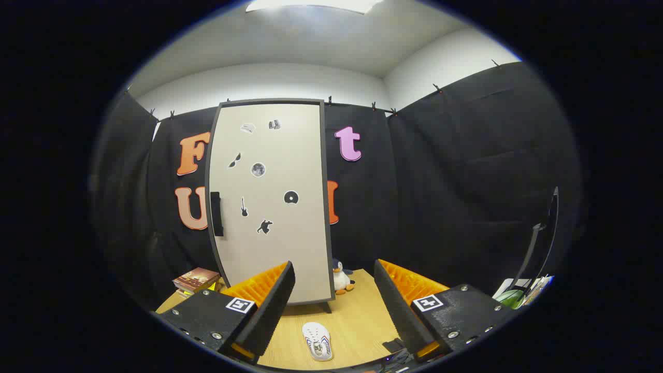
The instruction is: Open the shoe cabinet door, grab the shoes and put them into the shoe cabinet, then close the shoe cabinet door.
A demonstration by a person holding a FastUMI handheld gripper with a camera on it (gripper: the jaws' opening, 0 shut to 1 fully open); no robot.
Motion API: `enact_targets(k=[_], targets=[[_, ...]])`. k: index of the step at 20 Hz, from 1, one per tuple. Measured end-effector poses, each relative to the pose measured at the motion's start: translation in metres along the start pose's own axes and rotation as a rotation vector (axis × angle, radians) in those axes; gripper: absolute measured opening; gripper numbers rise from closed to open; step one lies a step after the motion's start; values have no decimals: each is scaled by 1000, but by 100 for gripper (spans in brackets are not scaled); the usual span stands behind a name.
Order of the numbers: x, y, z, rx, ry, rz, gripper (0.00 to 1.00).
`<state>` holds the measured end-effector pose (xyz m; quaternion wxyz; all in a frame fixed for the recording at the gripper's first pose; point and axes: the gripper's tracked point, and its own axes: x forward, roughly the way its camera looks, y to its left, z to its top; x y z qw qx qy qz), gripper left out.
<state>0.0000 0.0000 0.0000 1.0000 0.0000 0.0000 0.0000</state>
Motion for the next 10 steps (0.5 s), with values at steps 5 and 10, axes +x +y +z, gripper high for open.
enact_targets(k=[5, 10], targets=[[-6, 5, 4, 15, 4, -11, 95], [-6, 14, 7, -2, 11, -11, 95]])
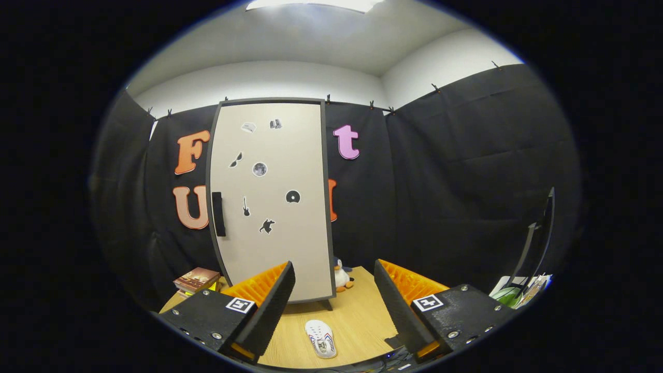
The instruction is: Open the shoe cabinet door, grab the shoes and put them into the shoe cabinet, then close the shoe cabinet door.
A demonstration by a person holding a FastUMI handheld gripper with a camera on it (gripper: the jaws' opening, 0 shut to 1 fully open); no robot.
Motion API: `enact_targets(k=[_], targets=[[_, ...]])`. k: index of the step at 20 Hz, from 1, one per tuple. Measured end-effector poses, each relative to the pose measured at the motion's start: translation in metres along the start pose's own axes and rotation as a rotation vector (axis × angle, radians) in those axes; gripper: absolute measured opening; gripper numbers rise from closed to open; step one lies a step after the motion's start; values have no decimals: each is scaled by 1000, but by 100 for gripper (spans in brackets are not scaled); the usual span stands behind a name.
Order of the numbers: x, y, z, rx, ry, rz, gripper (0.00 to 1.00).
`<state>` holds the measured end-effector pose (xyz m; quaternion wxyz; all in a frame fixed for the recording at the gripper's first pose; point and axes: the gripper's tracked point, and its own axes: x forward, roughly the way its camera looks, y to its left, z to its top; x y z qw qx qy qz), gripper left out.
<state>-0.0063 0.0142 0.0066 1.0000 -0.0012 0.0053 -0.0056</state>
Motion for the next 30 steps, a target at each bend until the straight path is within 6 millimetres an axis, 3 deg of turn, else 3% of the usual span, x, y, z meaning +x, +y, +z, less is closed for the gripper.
enact_targets(k=[5, 9, 21, 26, 30], targets=[[6, 11, 3, -14, 1, 5, 96], [19, 38, -1, -1, 23, 21, 96], [96, 209, 20, -55, 20, 257, 96], [134, 269, 25, -55, 21, 306, 95], [171, 302, 18, -74, 34, 312, 95]])
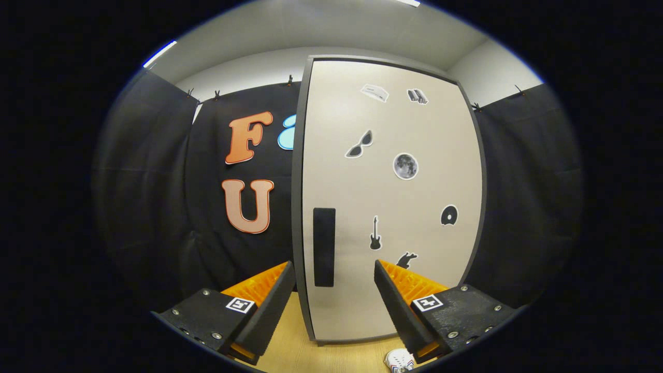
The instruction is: Open the shoe cabinet door, grab the shoes and put them into the shoe cabinet, then close the shoe cabinet door.
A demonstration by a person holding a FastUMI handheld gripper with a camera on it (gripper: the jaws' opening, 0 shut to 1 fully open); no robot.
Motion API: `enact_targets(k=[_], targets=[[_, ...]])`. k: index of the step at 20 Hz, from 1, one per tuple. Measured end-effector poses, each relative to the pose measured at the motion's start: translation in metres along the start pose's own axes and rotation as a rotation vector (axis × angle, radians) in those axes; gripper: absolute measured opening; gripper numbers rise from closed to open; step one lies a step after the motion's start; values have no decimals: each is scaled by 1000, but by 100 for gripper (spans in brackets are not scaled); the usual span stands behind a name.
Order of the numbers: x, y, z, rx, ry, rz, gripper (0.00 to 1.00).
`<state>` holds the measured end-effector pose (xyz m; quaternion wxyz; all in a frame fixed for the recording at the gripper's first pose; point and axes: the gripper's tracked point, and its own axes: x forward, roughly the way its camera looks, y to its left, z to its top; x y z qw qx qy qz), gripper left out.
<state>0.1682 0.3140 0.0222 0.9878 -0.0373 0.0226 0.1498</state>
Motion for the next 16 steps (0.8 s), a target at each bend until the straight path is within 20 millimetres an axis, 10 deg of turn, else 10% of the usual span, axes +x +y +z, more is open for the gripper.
enact_targets(k=[9, 16], targets=[[68, 18, -15, -12, 53, -4, 69], [73, 14, -16, 23, 38, 10, 34]])
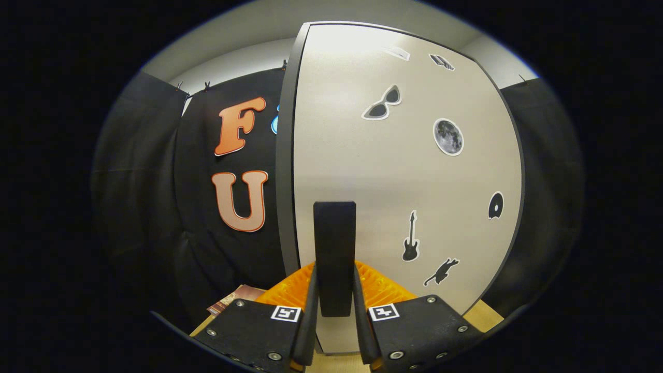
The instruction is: Open the shoe cabinet door, grab the shoes and put them into the shoe cabinet, then close the shoe cabinet door.
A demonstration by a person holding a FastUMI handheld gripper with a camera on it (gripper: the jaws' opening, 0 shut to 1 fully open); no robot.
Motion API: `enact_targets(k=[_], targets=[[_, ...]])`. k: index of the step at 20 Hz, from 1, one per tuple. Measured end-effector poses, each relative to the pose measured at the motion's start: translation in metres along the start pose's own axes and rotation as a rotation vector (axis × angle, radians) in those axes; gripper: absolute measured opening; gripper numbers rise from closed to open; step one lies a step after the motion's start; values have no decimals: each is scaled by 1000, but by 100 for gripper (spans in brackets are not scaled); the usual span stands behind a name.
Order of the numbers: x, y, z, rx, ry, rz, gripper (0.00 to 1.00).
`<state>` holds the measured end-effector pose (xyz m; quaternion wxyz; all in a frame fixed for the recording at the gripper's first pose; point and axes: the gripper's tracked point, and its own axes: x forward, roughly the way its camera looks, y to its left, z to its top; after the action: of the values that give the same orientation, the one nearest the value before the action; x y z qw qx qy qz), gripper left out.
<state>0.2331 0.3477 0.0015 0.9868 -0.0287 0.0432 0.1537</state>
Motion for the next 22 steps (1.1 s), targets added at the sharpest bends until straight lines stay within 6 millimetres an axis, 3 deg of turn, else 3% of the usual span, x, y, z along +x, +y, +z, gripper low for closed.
enact_targets(k=[4, 8, 16, 22], targets=[[-17, 2, 4, -15, -19, 26, 29], [-47, -4, 2, 6, 1, 81, 26], [-160, -77, -13, 28, 32, 114, 24], [-198, -117, -15, 39, 33, 94, 23]])
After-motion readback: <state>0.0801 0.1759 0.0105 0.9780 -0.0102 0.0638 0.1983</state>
